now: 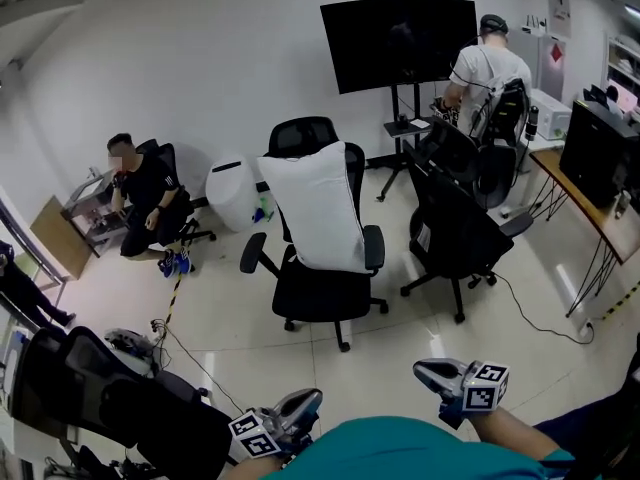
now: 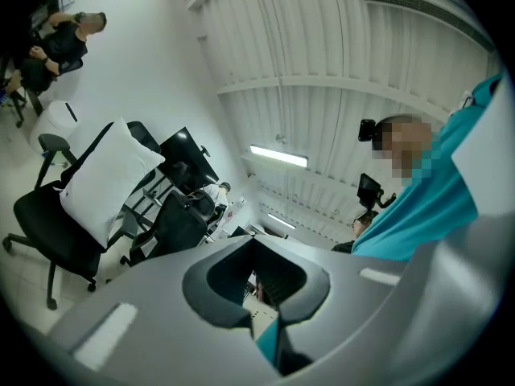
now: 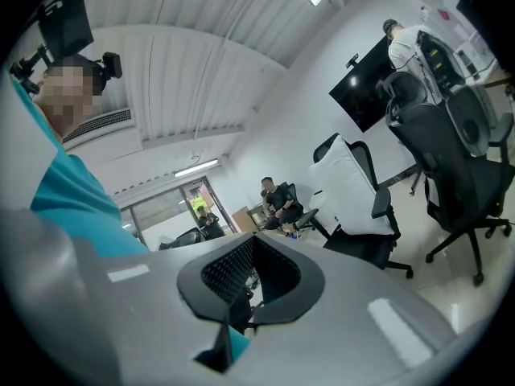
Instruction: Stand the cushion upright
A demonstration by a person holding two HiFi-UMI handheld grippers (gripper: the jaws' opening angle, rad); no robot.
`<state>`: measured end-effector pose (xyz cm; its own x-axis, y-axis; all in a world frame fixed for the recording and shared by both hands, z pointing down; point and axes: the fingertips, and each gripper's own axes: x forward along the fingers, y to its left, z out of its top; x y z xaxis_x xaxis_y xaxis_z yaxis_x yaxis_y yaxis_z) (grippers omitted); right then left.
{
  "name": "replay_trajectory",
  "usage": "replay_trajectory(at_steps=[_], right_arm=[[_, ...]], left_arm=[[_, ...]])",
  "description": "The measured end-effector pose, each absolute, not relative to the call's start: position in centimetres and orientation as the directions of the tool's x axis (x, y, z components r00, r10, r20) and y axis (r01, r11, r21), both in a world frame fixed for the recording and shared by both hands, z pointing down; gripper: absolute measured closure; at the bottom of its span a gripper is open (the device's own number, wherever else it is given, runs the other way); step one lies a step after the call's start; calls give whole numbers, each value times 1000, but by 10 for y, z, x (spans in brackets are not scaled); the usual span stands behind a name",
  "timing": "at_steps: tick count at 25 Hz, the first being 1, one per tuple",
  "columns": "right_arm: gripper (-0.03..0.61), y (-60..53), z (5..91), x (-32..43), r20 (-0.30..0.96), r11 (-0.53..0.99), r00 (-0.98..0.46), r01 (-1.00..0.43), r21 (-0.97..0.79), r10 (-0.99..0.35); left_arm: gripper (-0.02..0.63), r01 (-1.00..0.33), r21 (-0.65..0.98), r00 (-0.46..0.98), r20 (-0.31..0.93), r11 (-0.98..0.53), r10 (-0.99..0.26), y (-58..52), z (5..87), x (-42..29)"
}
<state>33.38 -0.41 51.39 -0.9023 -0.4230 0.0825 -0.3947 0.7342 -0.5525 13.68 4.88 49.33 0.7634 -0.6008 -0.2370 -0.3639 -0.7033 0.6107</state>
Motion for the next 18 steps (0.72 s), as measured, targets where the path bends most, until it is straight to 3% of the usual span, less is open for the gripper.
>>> replay_trajectory(at_steps=[18], right_arm=[[578, 3, 514, 242, 102, 724, -896, -412, -553, -432]], left_arm=[[603, -310, 654, 746, -282, -690, -603, 47, 498, 28]])
